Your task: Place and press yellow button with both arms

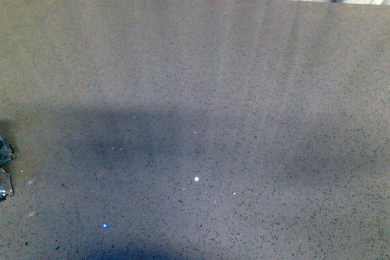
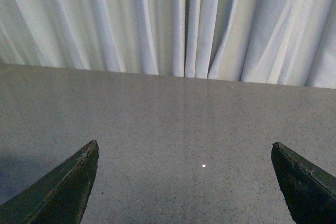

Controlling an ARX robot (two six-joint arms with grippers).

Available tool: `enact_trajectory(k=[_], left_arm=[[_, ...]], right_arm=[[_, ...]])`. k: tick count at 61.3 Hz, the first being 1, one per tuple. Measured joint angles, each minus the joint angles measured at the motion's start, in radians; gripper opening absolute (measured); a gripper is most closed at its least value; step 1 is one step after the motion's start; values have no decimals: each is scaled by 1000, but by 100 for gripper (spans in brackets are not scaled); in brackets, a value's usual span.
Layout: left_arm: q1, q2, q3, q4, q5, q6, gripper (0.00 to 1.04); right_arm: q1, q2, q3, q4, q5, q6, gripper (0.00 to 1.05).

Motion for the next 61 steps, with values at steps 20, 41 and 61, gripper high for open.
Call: enact_trajectory(k=[20, 41, 61], left_arm=[[0, 28, 0, 25, 0, 3, 41], [-1, 36, -1, 42, 2, 8, 32], [49, -282, 51, -226, 20, 55, 32]], right_arm=[[0, 0, 0, 0, 0, 0, 96], [0, 0, 0, 0, 0, 0, 96], [0, 0, 0, 0, 0, 0, 96]])
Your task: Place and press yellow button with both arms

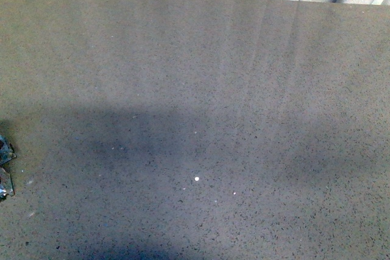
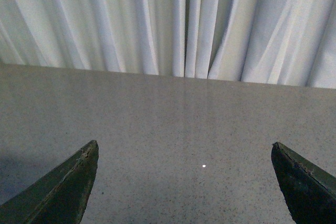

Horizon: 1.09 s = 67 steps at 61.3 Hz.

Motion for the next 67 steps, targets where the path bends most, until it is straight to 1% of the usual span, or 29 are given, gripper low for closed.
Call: enact_trajectory(k=[4, 8, 12, 14, 15, 18, 19, 21, 24, 28, 33, 40, 44, 51, 67], left_arm=[[-19, -60, 35, -57, -7, 3, 32], [-66, -112, 79, -111, -27, 3, 32], [-167, -140, 128, -155, -57, -1, 32], [-230, -139, 150, -166, -74, -5, 32], [-281, -130, 166, -169, -82, -9, 32], [-367, -103, 196, -164, -97, -16, 32], [-384, -96, 203, -161, -100, -18, 32], [-450, -62, 229, -147, -112, -22, 32], [-510, -23, 255, -135, -125, -26, 32], [-629, 78, 313, -111, -136, -31, 32], [-711, 169, 359, -92, -137, -29, 32], [-789, 276, 414, -70, -137, -19, 32], [-818, 320, 435, -55, -137, -13, 32], [-857, 383, 464, -22, -138, 3, 32], [-915, 502, 529, 15, -135, 27, 32]], right_arm=[[0, 0, 0, 0, 0, 0, 96], [0, 0, 0, 0, 0, 0, 96], [0, 0, 0, 0, 0, 0, 96], [0, 0, 0, 0, 0, 0, 96], [0, 0, 0, 0, 0, 0, 96], [0, 0, 0, 0, 0, 0, 96], [0, 0, 0, 0, 0, 0, 96], [0, 0, 0, 0, 0, 0, 96], [0, 0, 0, 0, 0, 0, 96], [0, 0, 0, 0, 0, 0, 96], [0, 0, 0, 0, 0, 0, 96], [0, 0, 0, 0, 0, 0, 96], [0, 0, 0, 0, 0, 0, 96], [0, 0, 0, 0, 0, 0, 96], [0, 0, 0, 0, 0, 0, 96]])
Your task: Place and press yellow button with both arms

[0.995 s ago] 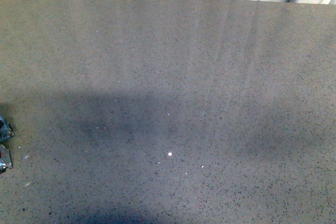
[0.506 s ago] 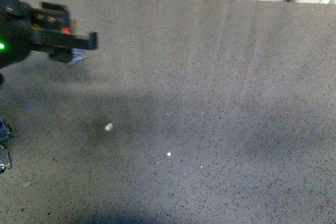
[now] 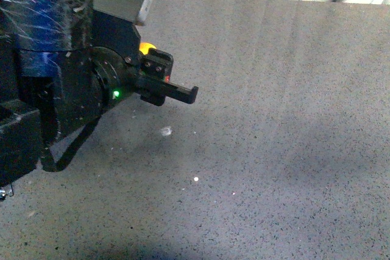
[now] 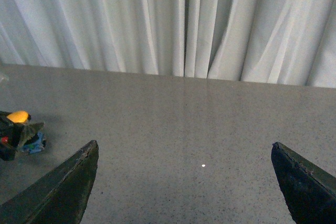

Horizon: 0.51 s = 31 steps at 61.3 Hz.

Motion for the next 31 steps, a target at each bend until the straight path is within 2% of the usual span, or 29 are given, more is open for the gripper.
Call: enact_trajectory(k=[31], left_arm=[[-79, 106, 57, -5, -13, 10, 32]], right_arm=[[0, 0, 0, 0, 0, 0, 96]])
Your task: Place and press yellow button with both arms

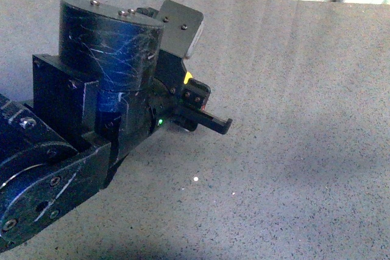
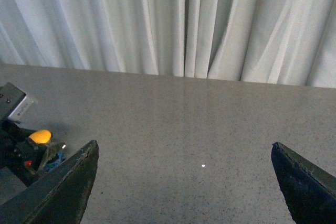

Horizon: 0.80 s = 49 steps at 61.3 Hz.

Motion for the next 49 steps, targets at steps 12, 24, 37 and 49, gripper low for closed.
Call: enact_trajectory(k=[12, 24, 37, 49], left_arm=[[-8, 8, 4, 5, -3, 5, 40], [-16, 14, -14, 14, 0, 7, 70], [-10, -42, -100, 63, 8, 3, 97], [45, -179, -242, 138, 27, -26, 96]], right_arm=[[0, 0, 0, 0, 0, 0, 96], [0, 0, 0, 0, 0, 0, 96], [0, 0, 0, 0, 0, 0, 96], [0, 0, 0, 0, 0, 0, 96]])
